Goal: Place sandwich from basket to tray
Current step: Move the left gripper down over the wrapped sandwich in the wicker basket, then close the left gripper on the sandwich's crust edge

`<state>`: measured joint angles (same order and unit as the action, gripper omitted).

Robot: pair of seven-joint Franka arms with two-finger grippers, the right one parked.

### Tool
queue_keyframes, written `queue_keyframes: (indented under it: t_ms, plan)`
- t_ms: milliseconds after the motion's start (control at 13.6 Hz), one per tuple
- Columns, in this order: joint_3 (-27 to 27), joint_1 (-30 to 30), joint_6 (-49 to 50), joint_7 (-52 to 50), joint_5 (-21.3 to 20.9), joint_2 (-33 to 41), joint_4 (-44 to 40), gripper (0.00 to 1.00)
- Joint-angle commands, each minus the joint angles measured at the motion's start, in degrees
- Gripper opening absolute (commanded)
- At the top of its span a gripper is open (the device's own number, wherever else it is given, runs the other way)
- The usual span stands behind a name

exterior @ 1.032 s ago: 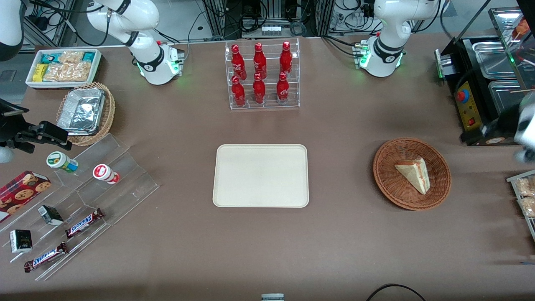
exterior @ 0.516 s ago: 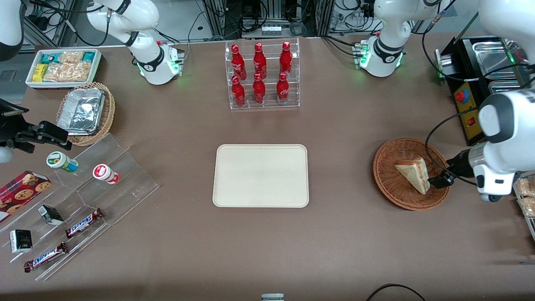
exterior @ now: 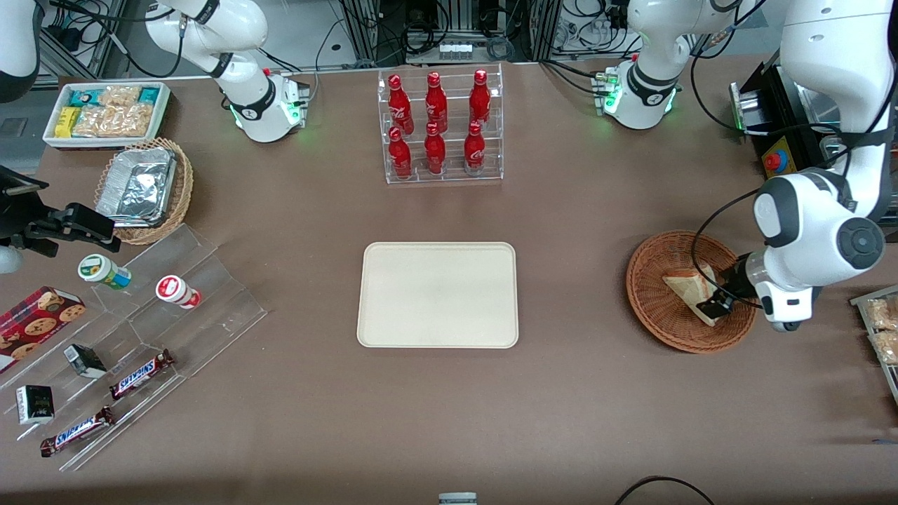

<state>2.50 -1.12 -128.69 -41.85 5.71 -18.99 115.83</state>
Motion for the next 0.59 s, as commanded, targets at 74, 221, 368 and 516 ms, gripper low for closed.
queue_keyframes:
  t_ms: [74,221,368,516]
  plan:
    - [0.0,0.1,-4.9,-1.2,-0.3,1.5,5.6,1.0]
    - [0.0,0.6,-6.6,-1.1,-0.3,1.4,6.9,1.0]
    - [0.0,0.7,-6.4,-1.4,-0.3,1.8,7.1,0.93]
    - [0.0,1.6,-6.2,-3.9,-0.3,1.9,6.5,0.35]
